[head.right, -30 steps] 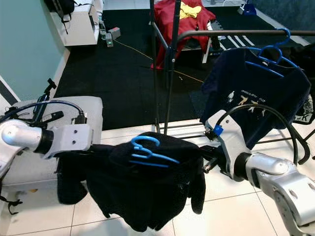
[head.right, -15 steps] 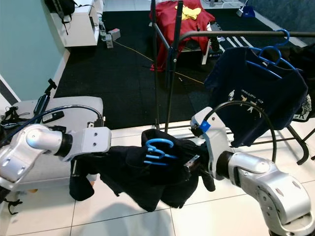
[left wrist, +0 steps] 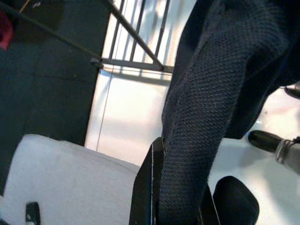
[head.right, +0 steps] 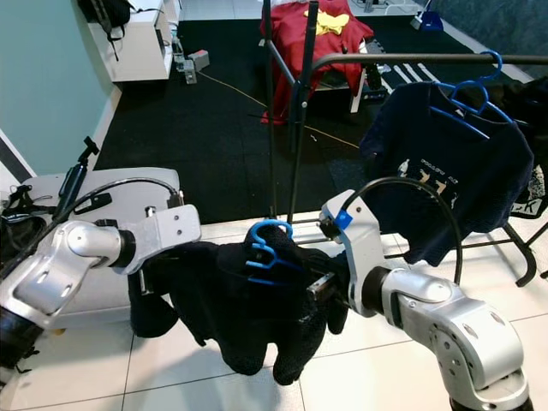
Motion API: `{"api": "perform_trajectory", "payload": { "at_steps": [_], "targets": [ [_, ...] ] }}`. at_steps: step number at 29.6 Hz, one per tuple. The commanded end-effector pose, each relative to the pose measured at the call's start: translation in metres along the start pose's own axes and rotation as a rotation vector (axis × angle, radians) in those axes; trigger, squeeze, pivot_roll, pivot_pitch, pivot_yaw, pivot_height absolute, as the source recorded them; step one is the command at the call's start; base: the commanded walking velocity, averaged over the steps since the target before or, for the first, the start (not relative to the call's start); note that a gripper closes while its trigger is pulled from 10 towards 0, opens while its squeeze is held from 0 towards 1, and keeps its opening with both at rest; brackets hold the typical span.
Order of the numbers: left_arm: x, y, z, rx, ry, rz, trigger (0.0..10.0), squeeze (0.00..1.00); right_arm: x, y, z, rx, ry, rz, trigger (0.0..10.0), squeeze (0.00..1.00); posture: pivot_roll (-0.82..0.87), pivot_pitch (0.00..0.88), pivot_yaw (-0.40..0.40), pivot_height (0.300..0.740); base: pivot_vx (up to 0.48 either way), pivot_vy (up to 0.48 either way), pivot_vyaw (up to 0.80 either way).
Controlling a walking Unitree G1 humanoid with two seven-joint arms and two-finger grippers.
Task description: Hang hanger
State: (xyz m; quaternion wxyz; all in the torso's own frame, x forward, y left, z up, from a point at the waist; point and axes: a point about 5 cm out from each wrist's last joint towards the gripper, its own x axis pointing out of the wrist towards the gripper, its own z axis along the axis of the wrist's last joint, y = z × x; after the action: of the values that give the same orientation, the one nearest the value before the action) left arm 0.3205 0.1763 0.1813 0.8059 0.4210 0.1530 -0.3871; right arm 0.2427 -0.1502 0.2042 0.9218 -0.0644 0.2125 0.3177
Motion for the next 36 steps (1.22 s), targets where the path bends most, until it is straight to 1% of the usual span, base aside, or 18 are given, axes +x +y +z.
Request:
{"api": "perform_trajectory", "payload": {
  "at_steps": [1, 5, 8, 10, 13, 16, 20, 22, 23, 24, 25, 26, 27, 28, 29, 31, 33, 36],
  "targets": [
    [0.000, -0.002, 0.000, -0.052, -0.016, 0.021, 10.0, 0.00, -0.001, -0.004, -0.009, 0.003, 0.041, -0.046, 10.0, 1.00, -0.05, 0.139, -0.007, 0.740, 0.000, 0.000, 0.00],
    [0.001, -0.005, -0.001, -0.086, -0.018, 0.024, 10.0, 0.00, -0.001, -0.009, -0.013, 0.015, 0.051, -0.076, 10.0, 1.00, -0.05, 0.139, -0.007, 0.740, 0.000, 0.000, 0.00],
    [0.003, -0.012, -0.010, -0.247, -0.041, 0.036, 10.0, 0.00, -0.009, -0.030, -0.016, 0.039, 0.021, -0.186, 10.0, 1.00, -0.05, 0.143, -0.006, 0.740, 0.000, 0.000, 0.00],
    [0.003, -0.012, -0.010, -0.247, -0.041, 0.036, 10.0, 0.00, -0.009, -0.030, -0.016, 0.039, 0.021, -0.186, 10.0, 1.00, -0.05, 0.143, -0.006, 0.740, 0.000, 0.000, 0.00],
    [0.005, -0.017, -0.013, -0.321, -0.055, 0.039, 10.0, 0.00, -0.014, -0.042, -0.018, 0.045, 0.005, -0.252, 10.0, 1.00, -0.05, 0.145, -0.007, 0.740, 0.000, 0.000, 0.00],
    [0.009, -0.026, -0.009, -0.406, -0.137, 0.039, 10.0, 0.00, -0.019, -0.053, -0.023, 0.060, -0.023, -0.337, 10.0, 1.00, -0.05, 0.146, -0.003, 0.740, 0.000, 0.000, 0.00],
    [0.010, -0.028, -0.006, -0.437, -0.171, 0.038, 10.0, 0.00, -0.019, -0.055, -0.023, 0.068, -0.033, -0.355, 10.0, 1.00, -0.05, 0.146, -0.003, 0.740, 0.000, 0.000, 0.00],
    [0.016, -0.034, -0.002, -0.574, -0.263, 0.076, 10.0, 0.00, -0.019, -0.062, -0.023, 0.109, -0.089, -0.438, 10.0, 1.00, -0.05, 0.148, -0.004, 0.740, 0.000, 0.000, 0.00],
    [0.016, -0.034, -0.002, -0.574, -0.263, 0.076, 10.0, 0.00, -0.019, -0.062, -0.023, 0.109, -0.089, -0.438, 10.0, 1.00, -0.05, 0.148, -0.004, 0.740, 0.000, 0.000, 0.00],
    [0.020, -0.040, 0.003, -0.648, -0.323, 0.094, 10.0, 0.00, -0.018, -0.064, -0.027, 0.148, -0.110, -0.478, 10.0, 0.48, -0.05, 0.148, -0.004, 0.740, 0.000, 0.000, -0.41],
    [0.022, -0.045, 0.006, -0.698, -0.363, 0.106, 10.0, 0.00, -0.018, -0.066, -0.030, 0.175, -0.121, -0.503, 10.0, 0.48, -0.05, 0.148, -0.004, 0.740, 0.000, 0.000, -0.41],
    [0.022, -0.045, 0.006, -0.698, -0.363, 0.106, 10.0, 0.00, -0.018, -0.066, -0.030, 0.175, -0.121, -0.503, 10.0, 0.48, -0.05, 0.148, -0.004, 0.740, 0.000, 0.000, -0.41],
    [0.023, -0.052, 0.012, -0.754, -0.426, 0.104, 10.0, 0.00, -0.015, -0.064, -0.033, 0.221, -0.147, -0.499, 10.0, 0.00, -0.06, 0.148, -0.004, 0.740, 0.000, 0.000, -0.71],
    [0.022, -0.061, 0.021, -0.814, -0.509, 0.093, 10.0, 0.00, -0.011, -0.058, -0.038, 0.248, -0.162, -0.487, 10.0, 0.00, -0.06, 0.149, -0.005, 0.740, 0.000, 0.000, -0.76],
    [0.022, -0.061, 0.021, -0.814, -0.509, 0.093, 10.0, 0.00, -0.011, -0.058, -0.038, 0.248, -0.162, -0.487, 10.0, 0.00, -0.06, 0.149, -0.005, 0.740, 0.000, 0.000, -0.76],
    [0.018, -0.082, 0.032, -0.903, -0.602, 0.081, 10.0, 0.00, -0.001, -0.041, -0.050, 0.311, -0.186, -0.443, 10.0, 0.00, -0.06, 0.150, -0.005, 0.740, 0.000, 0.000, -0.77],
    [0.014, -0.104, 0.036, -0.885, -0.596, 0.056, 10.0, 0.00, 0.007, -0.025, -0.061, 0.312, -0.169, -0.405, 10.0, 0.00, -0.06, 0.151, -0.007, 0.740, 0.000, 0.000, -0.77],
    [0.009, -0.117, 0.038, -0.879, -0.580, 0.058, 10.0, 0.00, 0.012, -0.013, -0.071, 0.337, -0.163, -0.383, 10.0, 0.00, -0.05, 0.155, -0.010, 0.740, 0.000, 0.000, -0.77]
  ]
}}
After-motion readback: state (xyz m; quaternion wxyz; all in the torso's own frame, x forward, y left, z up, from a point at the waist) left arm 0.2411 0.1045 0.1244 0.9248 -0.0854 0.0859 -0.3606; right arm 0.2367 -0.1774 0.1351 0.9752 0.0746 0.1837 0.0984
